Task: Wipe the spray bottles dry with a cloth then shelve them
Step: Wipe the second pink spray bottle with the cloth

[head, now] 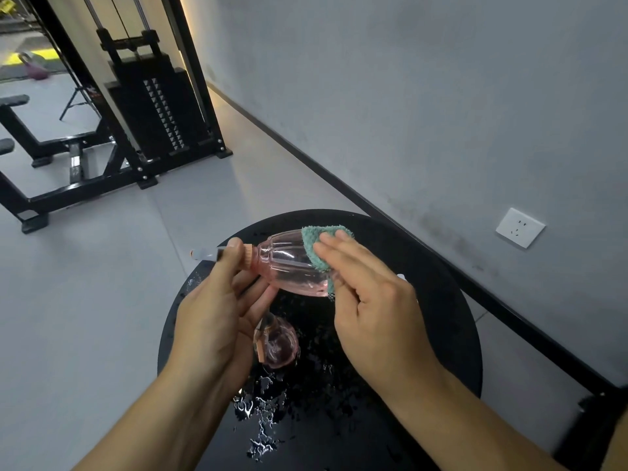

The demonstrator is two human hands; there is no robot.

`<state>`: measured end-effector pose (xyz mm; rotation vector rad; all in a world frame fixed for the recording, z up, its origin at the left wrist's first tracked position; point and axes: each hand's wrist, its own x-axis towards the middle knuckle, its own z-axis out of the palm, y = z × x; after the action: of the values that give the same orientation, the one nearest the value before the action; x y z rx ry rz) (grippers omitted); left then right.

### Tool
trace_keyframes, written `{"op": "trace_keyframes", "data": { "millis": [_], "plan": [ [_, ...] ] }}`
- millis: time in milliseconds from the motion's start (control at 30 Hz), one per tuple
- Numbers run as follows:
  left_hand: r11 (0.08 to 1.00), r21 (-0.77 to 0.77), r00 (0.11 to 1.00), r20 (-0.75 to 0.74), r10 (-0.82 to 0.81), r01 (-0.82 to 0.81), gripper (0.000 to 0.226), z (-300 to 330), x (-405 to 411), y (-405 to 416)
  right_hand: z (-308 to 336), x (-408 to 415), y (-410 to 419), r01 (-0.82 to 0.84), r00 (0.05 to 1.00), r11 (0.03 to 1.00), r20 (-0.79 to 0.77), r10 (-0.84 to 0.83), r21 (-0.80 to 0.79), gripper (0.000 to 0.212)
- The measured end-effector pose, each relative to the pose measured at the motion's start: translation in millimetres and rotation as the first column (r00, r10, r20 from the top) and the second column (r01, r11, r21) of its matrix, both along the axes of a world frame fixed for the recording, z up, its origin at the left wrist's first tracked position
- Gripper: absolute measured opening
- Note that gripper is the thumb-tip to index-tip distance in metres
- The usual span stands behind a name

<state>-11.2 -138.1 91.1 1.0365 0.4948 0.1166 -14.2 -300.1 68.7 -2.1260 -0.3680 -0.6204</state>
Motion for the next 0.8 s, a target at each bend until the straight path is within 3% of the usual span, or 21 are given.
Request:
{"op": "trace_keyframes", "data": {
  "millis": [267,467,667,800],
  "plan": [
    [0.999,-0.04,1.0,0.001,0.01,-0.01,0.026,-1.1,2.6,0.6,-0.7,-2.3,4.0,0.016,1.0,1.0,0.007,-0.016,-0.021,0.04],
    [1.0,-0.031,1.0,-0.005,0.007,-0.007,0.048,-3.7,-1.1,-4.3,-2.4,1.2,0.8,0.065,0.995,0.997,-0.079,-0.067,-0.033,0.044],
    [0.999,-0.015,0.999,-0.011,-0.036,0.036,0.031,-11.1,-5.4,-13.7,-3.3,-7.3,15.1,-0.065,0.998,0.962,-0.007,0.065,-0.265,0.053],
    [1.0,0.003,1.0,0.013,-0.013,0.013,0.025,-8.1,-1.7,-10.3,-1.9,-2.1,5.6,-0.024,1.0,0.975,-0.021,0.02,-0.222,0.053]
  ]
}}
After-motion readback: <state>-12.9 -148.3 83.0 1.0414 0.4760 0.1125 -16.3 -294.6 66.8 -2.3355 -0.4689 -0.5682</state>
